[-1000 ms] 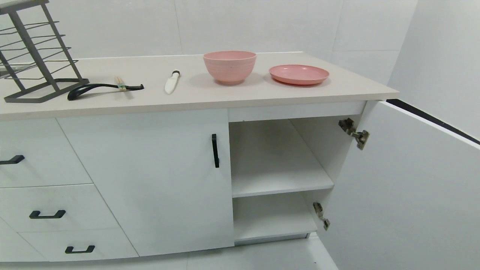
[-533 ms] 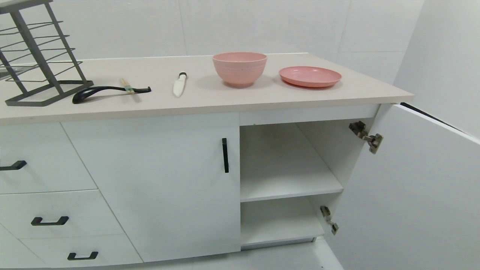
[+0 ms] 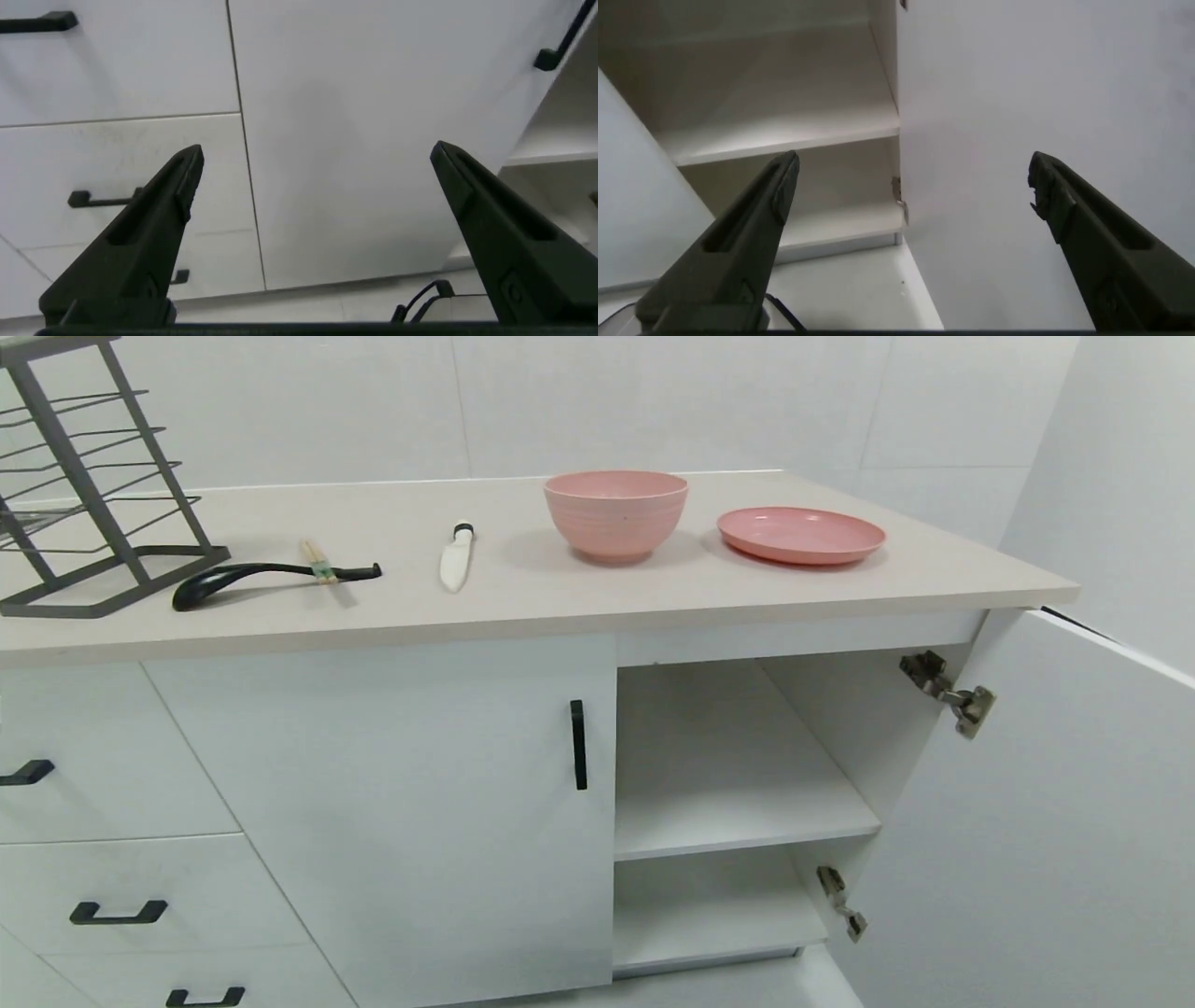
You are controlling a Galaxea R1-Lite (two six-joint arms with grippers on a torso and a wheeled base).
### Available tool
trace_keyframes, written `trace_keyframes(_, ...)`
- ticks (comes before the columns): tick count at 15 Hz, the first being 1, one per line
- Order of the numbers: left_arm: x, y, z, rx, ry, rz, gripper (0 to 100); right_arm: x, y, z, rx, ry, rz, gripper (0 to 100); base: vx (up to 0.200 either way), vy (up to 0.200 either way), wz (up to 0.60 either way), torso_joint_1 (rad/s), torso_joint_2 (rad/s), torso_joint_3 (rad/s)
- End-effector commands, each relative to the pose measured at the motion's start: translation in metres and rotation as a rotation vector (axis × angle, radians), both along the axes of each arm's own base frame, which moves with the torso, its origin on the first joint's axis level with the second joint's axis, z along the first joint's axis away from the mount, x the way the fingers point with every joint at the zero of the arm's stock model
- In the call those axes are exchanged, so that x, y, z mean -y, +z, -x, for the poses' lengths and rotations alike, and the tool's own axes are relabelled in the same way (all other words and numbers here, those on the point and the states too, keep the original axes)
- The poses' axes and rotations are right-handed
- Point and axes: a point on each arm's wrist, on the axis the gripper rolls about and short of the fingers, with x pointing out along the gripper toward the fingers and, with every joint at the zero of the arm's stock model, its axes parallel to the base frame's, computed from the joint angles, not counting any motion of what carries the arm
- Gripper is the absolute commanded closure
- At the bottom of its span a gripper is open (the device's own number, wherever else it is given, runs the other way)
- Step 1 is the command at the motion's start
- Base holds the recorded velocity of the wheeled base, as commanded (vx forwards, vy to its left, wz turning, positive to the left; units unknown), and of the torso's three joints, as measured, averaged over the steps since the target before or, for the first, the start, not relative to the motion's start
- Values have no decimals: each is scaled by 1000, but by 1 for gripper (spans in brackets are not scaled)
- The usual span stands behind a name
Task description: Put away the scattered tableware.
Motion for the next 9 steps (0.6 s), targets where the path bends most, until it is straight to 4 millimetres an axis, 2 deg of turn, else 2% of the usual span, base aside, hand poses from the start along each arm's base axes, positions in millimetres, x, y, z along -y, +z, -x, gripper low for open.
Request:
trace_keyframes(1, 0, 0, 0, -1, 0, 0, 0, 0, 0, 0, 0, 0, 0, 0, 200, 0, 0, 7, 7, -2)
trace_keyframes(5, 0, 0, 0, -1, 1, 1, 0, 0, 0, 0, -2, 1, 2, 0, 0, 0, 0, 25, -40, -8)
trace_keyframes(9, 0, 0, 0, 0, 1, 1, 0, 0, 0, 0, -2, 1, 2, 0, 0, 0, 0, 207, -99, -104)
